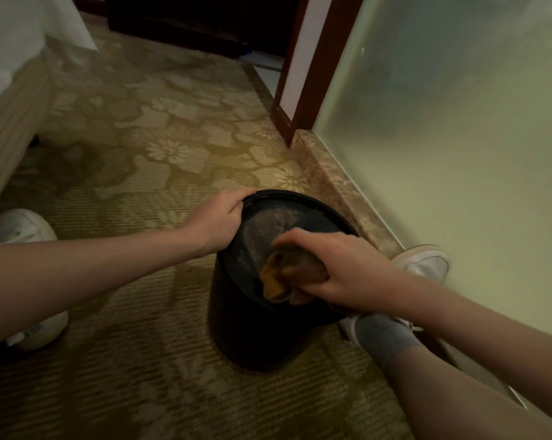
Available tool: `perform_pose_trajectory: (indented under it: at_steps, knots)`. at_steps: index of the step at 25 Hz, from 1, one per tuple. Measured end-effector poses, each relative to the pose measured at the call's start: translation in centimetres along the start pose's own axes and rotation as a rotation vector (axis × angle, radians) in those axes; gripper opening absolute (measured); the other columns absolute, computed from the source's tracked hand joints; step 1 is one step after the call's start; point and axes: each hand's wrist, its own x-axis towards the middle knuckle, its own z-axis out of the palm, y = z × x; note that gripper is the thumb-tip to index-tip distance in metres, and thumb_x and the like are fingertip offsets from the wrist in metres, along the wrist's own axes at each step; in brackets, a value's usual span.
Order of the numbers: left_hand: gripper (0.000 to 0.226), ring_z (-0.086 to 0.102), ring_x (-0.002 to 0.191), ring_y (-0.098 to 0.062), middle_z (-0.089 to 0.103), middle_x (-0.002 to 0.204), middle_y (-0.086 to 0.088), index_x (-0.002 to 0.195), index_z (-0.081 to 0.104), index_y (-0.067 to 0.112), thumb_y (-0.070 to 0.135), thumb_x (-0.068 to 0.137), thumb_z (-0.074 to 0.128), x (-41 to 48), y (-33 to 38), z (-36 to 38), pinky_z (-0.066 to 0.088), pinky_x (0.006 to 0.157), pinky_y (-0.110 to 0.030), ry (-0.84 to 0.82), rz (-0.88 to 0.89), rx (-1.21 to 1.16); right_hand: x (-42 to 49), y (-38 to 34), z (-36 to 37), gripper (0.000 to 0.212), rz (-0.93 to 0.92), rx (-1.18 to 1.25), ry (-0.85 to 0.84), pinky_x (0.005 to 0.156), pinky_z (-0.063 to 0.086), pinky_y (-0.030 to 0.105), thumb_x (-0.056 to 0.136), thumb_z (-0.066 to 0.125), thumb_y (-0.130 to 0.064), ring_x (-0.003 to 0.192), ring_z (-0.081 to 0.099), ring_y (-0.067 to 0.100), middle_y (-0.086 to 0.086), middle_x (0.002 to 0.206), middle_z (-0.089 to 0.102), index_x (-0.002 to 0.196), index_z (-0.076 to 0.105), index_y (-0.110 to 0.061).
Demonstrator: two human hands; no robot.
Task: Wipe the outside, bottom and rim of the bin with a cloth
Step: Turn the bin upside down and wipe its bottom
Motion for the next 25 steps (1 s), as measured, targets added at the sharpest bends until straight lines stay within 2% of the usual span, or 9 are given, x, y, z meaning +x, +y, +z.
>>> perform_pose_trajectory:
  at_steps: [3, 7, 9, 13, 15, 18, 21, 23, 25]
  knots:
    - [0.041, 0.038, 0.137, -0.021, 0.045, 0.145, -0.006, 0.141, 0.046, 0.019, 0.012, 0.102, 0.033, 0.1, 0.0, 0.0, 0.029, 0.114, -0.034, -0.016, -0.01, -0.03, 4.4, 3.5, 0.0, 0.026, 0.192, -0.161, 0.112, 0.077, 0.051, 0.04, 0.089, 0.057, -0.041, 0.105, 0.061, 0.026, -0.003, 0.109, 0.06, 0.113, 0.056, -0.031]
    - [0.042, 0.037, 0.136, -0.021, 0.044, 0.146, -0.006, 0.143, 0.044, 0.019, 0.013, 0.103, 0.031, -0.2, 0.8, -0.5, 0.029, 0.111, -0.029, -0.032, -0.021, 0.004, 6.9, 6.0, -0.1, 0.019, 0.342, -0.151, 0.13, 0.075, 0.044, 0.035, 0.089, 0.057, -0.037, 0.099, 0.062, 0.029, -0.001, 0.105, 0.061, 0.107, 0.062, -0.034]
    - [0.042, 0.036, 0.136, -0.021, 0.043, 0.146, -0.006, 0.144, 0.043, 0.019, 0.015, 0.104, 0.03, -0.4, 1.1, -0.5, 0.029, 0.11, -0.029, -0.044, -0.022, 0.016, 5.1, 5.4, -1.1, 0.018, 0.305, -0.023, 0.052, 0.078, 0.051, 0.037, 0.082, 0.058, -0.04, 0.093, 0.065, 0.023, -0.006, 0.097, 0.066, 0.099, 0.064, -0.037]
    - [0.043, 0.036, 0.136, -0.022, 0.043, 0.146, -0.006, 0.145, 0.041, 0.02, 0.016, 0.104, 0.028, -0.3, 0.8, -0.6, 0.031, 0.112, -0.034, -0.042, -0.032, 0.035, 0.8, 2.6, -3.0, 0.017, 0.174, 0.051, -0.314, 0.071, 0.054, 0.034, 0.072, 0.061, -0.049, 0.075, 0.063, 0.003, -0.014, 0.079, 0.068, 0.087, 0.063, -0.044]
    - [0.043, 0.036, 0.136, -0.021, 0.042, 0.147, -0.006, 0.146, 0.04, 0.02, 0.016, 0.104, 0.028, -0.2, 0.6, -0.5, 0.031, 0.112, -0.033, -0.059, -0.031, 0.025, 1.6, 2.4, -2.5, 0.02, 0.132, -0.033, -0.241, 0.073, 0.054, 0.037, 0.071, 0.056, -0.05, 0.082, 0.065, 0.012, -0.012, 0.085, 0.068, 0.092, 0.059, -0.048]
    - [0.043, 0.036, 0.137, -0.019, 0.042, 0.147, -0.003, 0.144, 0.042, 0.02, 0.015, 0.104, 0.029, 0.0, 0.4, -0.4, 0.03, 0.114, -0.033, -0.066, -0.038, -0.033, 5.4, 3.8, -0.8, 0.023, 0.189, -0.053, 0.057, 0.078, 0.053, 0.041, 0.076, 0.054, -0.043, 0.092, 0.065, 0.029, -0.003, 0.093, 0.069, 0.097, 0.062, -0.037]
    - [0.042, 0.039, 0.135, -0.018, 0.045, 0.145, -0.001, 0.142, 0.045, 0.022, 0.015, 0.103, 0.031, 0.0, 0.3, -0.2, 0.033, 0.112, -0.033, -0.046, -0.054, -0.099, 8.5, 5.2, 0.3, 0.013, 0.321, -0.1, 0.207, 0.072, 0.047, 0.036, 0.085, 0.057, -0.03, 0.093, 0.063, 0.029, 0.0, 0.096, 0.068, 0.095, 0.066, -0.028]
    - [0.041, 0.041, 0.132, -0.017, 0.046, 0.143, -0.001, 0.141, 0.046, 0.022, 0.015, 0.103, 0.031, -0.1, 0.5, -0.3, 0.035, 0.11, -0.033, -0.046, -0.066, -0.108, 8.3, 5.3, 0.0, 0.011, 0.302, -0.114, 0.165, 0.073, 0.048, 0.035, 0.085, 0.059, -0.03, 0.092, 0.062, 0.027, 0.0, 0.095, 0.067, 0.094, 0.066, -0.029]
    - [0.041, 0.041, 0.132, -0.018, 0.047, 0.143, -0.002, 0.142, 0.046, 0.021, 0.015, 0.103, 0.031, -0.2, 0.7, -0.4, 0.035, 0.11, -0.034, -0.041, -0.058, -0.104, 6.8, 5.1, -1.7, 0.004, 0.287, -0.048, -0.021, 0.077, 0.052, 0.038, 0.079, 0.063, -0.035, 0.088, 0.063, 0.025, -0.002, 0.089, 0.067, 0.083, 0.064, -0.034]
